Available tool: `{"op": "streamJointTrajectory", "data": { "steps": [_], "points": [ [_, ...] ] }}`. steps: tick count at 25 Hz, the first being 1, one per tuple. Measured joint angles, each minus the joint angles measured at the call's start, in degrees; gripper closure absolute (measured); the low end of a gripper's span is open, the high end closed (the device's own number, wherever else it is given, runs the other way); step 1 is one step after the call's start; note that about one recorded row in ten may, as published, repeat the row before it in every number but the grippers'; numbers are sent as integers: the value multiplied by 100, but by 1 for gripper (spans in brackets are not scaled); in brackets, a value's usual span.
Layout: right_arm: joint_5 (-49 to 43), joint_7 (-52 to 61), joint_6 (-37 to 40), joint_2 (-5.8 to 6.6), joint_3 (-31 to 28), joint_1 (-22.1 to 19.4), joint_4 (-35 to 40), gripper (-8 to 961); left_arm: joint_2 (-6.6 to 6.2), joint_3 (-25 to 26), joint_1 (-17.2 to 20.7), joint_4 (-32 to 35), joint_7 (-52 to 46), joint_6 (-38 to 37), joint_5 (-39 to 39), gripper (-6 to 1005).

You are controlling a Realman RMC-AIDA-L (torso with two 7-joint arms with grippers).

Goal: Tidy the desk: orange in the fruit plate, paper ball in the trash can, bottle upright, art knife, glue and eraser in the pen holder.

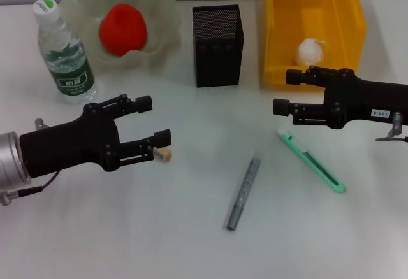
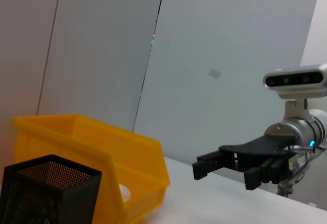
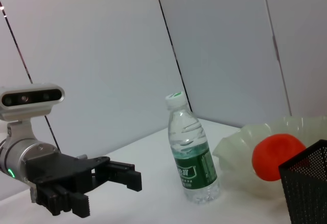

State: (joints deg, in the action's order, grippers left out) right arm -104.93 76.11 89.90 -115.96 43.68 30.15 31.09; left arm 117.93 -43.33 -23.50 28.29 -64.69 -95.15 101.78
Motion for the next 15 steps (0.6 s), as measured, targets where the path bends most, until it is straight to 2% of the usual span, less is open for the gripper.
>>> {"op": "streamJointTrajectory", "data": {
  "steps": [4,7,11,15],
  "points": [
    [-16,115,3,5,6,5,53,125,5,0,-9,-1,38,62,11,193],
    [-102,680,62,17,23,10,422,125,7,0,-24,-4,70,127,21,193],
    [-542,2315,447,65,28,74,1514,126,24,-19,-85,-11,74,266,93,193],
    [-1528,4174,869,162,37,475,2561,128,33,-127,-160,-57,96,457,105,193]
  ]
}}
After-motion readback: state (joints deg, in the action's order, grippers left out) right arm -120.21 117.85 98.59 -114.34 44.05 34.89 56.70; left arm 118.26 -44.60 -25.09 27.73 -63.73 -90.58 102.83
